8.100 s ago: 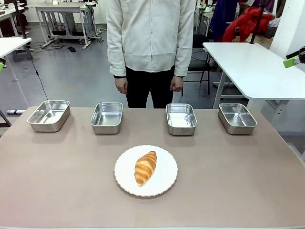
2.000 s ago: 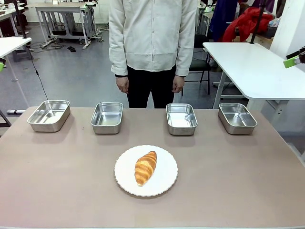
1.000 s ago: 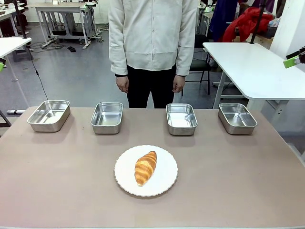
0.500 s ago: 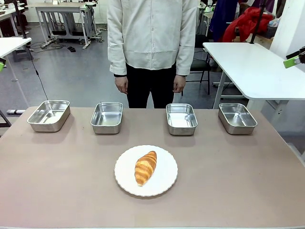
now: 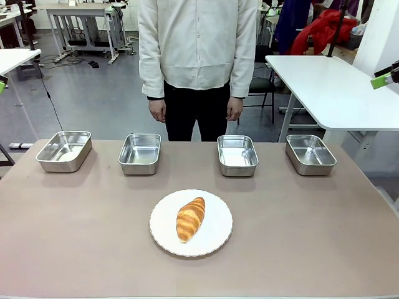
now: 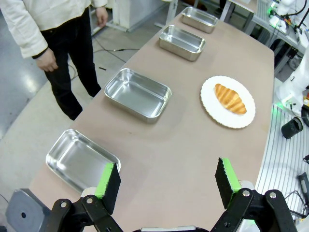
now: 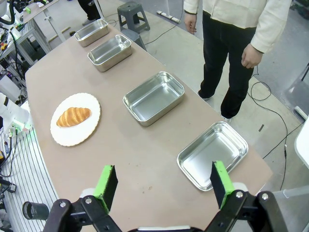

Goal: Place the bread in the container.
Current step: Place the Butter Roll into the Airtight Container indicated by the human.

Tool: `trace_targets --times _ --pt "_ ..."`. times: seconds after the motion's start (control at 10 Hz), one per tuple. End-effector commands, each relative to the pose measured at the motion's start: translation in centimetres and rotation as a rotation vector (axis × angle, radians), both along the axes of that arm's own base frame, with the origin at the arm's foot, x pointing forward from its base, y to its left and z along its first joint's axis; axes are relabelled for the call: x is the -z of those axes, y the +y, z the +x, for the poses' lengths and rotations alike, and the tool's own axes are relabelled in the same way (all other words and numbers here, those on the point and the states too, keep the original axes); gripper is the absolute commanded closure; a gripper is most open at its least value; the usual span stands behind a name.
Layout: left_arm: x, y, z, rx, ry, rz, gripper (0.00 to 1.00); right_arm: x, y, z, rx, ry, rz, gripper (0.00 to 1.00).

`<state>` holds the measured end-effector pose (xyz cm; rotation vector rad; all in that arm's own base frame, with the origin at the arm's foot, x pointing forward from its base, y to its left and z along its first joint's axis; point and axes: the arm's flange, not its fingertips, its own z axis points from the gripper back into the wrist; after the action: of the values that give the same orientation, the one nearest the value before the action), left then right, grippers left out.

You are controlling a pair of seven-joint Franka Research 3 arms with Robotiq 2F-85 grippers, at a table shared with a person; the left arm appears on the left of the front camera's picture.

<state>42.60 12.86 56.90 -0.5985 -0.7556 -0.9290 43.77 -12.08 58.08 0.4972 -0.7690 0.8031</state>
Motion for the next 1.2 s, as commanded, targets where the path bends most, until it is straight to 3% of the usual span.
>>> trace_targets --times 0.0,1.1 --pt "-0.21 -0.1 -0.25 0.013 -0.015 -0.013 0.0 0.05 0.12 0.12 -0.008 -0.019 0.016 0.0" --pt "-0.21 -0.1 -0.25 0.013 -0.015 -0.013 0.0 0.05 0.12 0.12 -0.008 -0.019 0.016 0.0"
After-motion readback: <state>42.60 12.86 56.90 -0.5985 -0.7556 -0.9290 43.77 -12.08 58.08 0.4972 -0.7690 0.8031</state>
